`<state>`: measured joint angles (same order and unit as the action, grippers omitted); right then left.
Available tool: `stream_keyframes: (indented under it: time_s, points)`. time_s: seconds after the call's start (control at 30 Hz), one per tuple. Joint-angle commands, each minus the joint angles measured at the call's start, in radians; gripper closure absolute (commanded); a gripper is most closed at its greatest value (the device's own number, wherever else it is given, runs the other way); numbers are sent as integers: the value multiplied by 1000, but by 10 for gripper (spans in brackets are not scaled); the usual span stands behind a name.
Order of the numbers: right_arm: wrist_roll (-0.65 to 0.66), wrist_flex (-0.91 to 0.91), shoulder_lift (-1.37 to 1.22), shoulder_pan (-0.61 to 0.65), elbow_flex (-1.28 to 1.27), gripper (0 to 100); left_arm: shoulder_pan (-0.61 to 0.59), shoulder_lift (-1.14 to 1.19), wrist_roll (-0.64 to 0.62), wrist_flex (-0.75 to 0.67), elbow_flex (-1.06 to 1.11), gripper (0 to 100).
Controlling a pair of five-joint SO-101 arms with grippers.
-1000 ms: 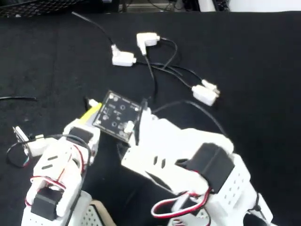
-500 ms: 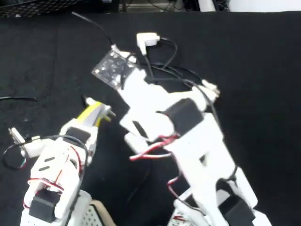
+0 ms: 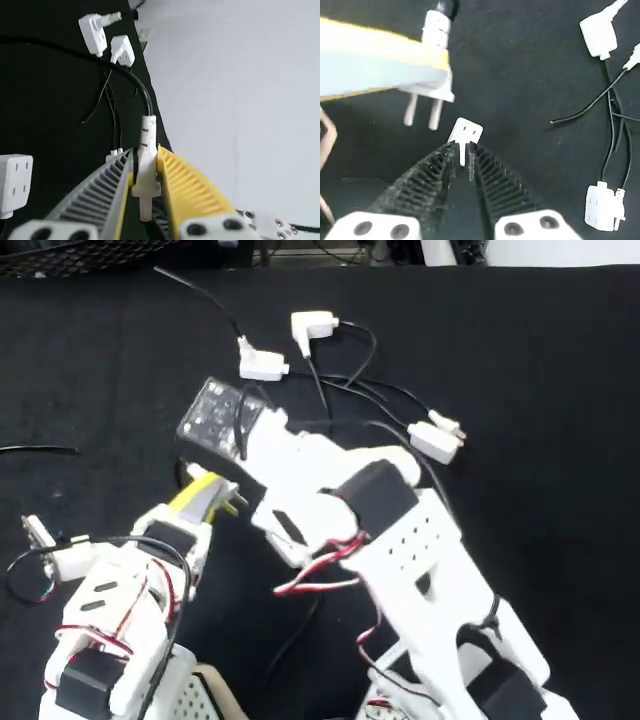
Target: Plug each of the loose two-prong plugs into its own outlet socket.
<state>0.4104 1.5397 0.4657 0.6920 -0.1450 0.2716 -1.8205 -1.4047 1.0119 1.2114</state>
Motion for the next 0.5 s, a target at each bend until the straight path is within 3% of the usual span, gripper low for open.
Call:
stream_keyframes:
  time_s: [0.0, 0.47]
  points:
    - [57, 23, 50, 32, -38, 984, 70, -3, 20, 14, -53, 970]
    - [149, -34, 25, 32, -56, 983, 70, -3, 21, 29, -44, 970]
